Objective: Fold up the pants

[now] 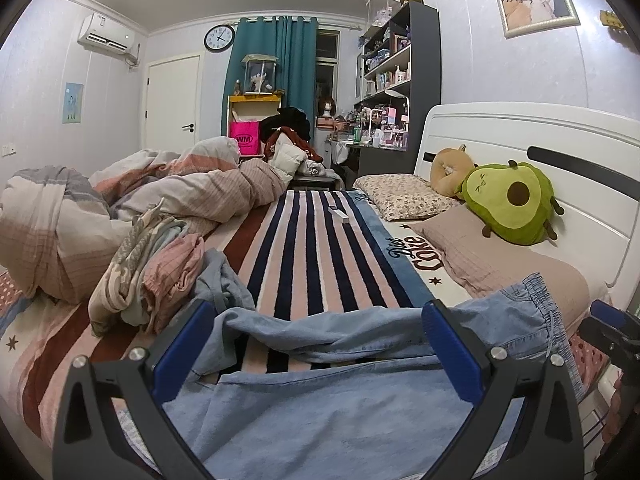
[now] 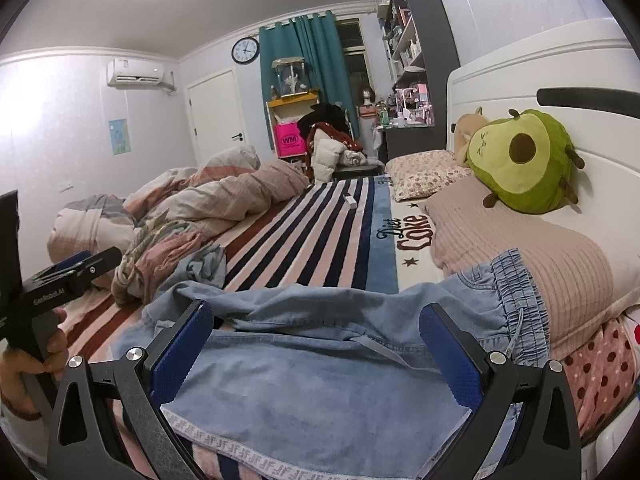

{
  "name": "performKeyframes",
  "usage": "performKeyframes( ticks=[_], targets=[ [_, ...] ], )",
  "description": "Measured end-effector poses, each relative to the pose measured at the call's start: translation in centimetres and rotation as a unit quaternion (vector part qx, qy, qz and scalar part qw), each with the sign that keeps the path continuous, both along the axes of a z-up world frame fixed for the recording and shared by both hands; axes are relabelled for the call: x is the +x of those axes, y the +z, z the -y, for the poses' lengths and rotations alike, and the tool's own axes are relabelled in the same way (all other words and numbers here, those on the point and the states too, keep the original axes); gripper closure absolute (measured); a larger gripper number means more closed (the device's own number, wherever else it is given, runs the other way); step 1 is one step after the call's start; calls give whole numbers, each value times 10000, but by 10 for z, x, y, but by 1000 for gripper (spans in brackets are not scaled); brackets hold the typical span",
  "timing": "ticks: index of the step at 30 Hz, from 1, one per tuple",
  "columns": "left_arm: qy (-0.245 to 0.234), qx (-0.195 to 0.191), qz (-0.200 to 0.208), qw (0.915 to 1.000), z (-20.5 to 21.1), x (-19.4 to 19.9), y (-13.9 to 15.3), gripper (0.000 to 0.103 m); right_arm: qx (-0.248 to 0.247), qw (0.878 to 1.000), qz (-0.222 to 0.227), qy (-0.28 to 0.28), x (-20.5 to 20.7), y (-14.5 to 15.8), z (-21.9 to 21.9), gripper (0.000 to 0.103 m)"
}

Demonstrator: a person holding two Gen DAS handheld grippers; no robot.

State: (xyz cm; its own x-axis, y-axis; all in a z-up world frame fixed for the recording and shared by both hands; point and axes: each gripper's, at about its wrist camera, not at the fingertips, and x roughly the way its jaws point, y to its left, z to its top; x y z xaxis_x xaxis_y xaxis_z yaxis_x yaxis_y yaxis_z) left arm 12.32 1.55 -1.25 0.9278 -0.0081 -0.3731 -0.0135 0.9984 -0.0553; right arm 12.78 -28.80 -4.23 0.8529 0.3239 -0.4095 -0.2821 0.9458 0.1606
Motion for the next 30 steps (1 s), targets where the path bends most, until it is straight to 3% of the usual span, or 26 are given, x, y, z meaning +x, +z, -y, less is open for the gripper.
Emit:
performKeyframes(
  ticks=[7,11,17,21,30],
  targets=[
    [-13,-105,-152,9998,-16,0,-7,1,132,9999,-79,-62,2,-6,8,1],
    [411,31,-312,9987,-45,-1,-32,1,130,9984,-299,-468,9,-20,32,1],
    [760,-407,-1045,9908,-111,-1,-93,1,9,9893,-903,-1142,15,-55,83,1],
    [1156,-514,-1582,9793,-142,-2,-137,1,200,9809,-1406,-1328,14,-84,115,1],
    [1398,-816,-2088,9645,-154,-5,-182,1,673,9530,-2647,-1314,-8,-163,132,1]
  ],
)
